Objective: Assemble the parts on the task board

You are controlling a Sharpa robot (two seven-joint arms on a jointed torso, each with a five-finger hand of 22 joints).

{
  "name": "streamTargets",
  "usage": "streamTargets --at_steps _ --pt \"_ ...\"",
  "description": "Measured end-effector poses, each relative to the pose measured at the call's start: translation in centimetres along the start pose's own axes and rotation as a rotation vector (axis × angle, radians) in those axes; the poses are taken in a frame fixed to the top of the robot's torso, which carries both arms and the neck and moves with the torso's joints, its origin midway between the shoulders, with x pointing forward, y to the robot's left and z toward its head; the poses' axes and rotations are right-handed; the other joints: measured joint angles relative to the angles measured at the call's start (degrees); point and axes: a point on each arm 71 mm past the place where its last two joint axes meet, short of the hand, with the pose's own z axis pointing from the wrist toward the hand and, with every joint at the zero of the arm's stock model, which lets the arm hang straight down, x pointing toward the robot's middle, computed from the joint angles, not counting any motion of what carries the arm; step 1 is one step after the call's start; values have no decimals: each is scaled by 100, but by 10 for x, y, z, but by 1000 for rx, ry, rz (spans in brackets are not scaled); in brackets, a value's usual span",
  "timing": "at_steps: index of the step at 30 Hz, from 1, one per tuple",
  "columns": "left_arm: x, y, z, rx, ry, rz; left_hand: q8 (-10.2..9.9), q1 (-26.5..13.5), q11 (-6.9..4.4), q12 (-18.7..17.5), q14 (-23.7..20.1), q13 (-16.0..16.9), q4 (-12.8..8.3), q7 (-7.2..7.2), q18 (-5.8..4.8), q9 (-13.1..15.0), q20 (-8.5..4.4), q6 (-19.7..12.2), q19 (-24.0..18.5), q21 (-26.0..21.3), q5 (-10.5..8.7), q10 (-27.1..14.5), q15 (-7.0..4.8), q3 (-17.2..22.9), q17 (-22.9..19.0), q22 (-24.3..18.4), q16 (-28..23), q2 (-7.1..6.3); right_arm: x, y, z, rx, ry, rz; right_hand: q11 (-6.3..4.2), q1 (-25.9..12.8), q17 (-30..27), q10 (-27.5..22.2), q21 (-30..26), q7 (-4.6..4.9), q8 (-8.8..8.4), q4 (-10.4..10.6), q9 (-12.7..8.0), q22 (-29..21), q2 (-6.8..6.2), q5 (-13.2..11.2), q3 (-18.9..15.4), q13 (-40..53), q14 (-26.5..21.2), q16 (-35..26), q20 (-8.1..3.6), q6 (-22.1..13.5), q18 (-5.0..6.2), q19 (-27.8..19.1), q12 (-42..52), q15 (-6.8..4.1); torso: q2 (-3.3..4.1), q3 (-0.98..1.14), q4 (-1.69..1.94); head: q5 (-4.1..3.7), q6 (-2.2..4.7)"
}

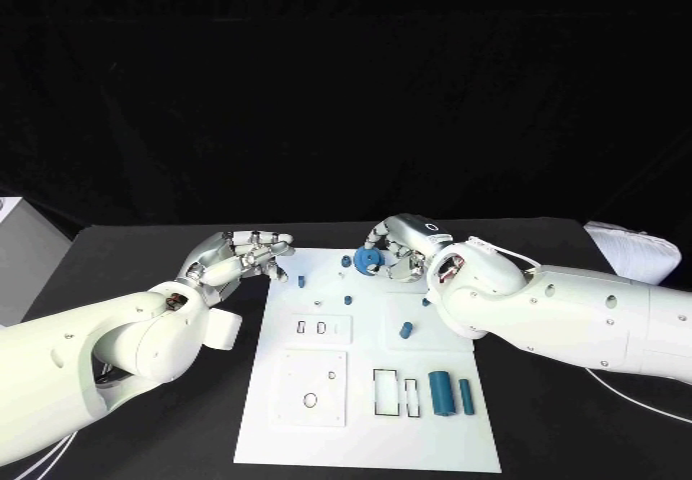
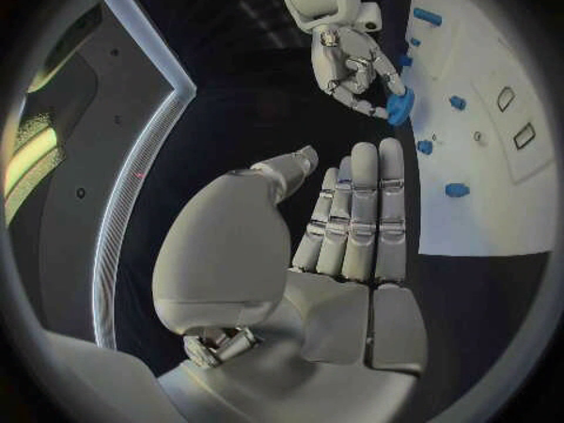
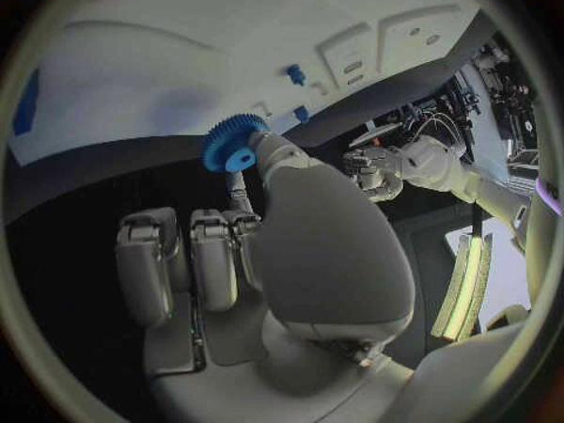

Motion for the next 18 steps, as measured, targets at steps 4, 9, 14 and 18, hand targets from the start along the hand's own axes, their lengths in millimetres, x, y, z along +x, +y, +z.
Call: streamTargets --at_steps 4,9,14,18 --pt "1 0 0 0 1 -1 0 0 0 0 0 0 0 0 0 0 0 0 0 0 0 0 0 0 0 0 0 0 4 18 6 -47 -12 -6 0 -5 0 0 0 1 3 8 0 0 -6 0 24 0 0 0 0 1 0 0 0 0 1 -3 -2 8 6" --pt "2 0 1 0 5 -2 0 0 0 0 0 0 0 0 0 -1 0 0 0 0 0 0 0 0 0 -1 0 0 13 30 11 -76 -10 -18 0 -36 0 0 0 2 4 22 -1 0 -37 0 39 -1 0 0 0 2 0 0 0 0 14 -4 5 22 10" --pt "3 0 1 0 6 -2 0 0 0 0 0 -1 0 0 0 -1 0 0 0 0 0 0 0 0 0 -1 0 0 19 34 15 -82 -7 -30 0 -36 -1 0 0 2 5 23 -4 -1 -37 -2 40 -1 0 0 1 2 0 0 0 0 17 -4 10 29 -8" --pt "4 0 2 0 8 -3 0 0 0 0 0 -1 0 0 0 -2 0 0 0 0 0 0 0 0 0 -1 0 0 22 35 20 -80 -4 -42 0 -44 -1 0 0 2 5 8 -23 4 -46 -3 84 -1 0 0 1 2 0 0 0 0 21 -2 5 46 -13"
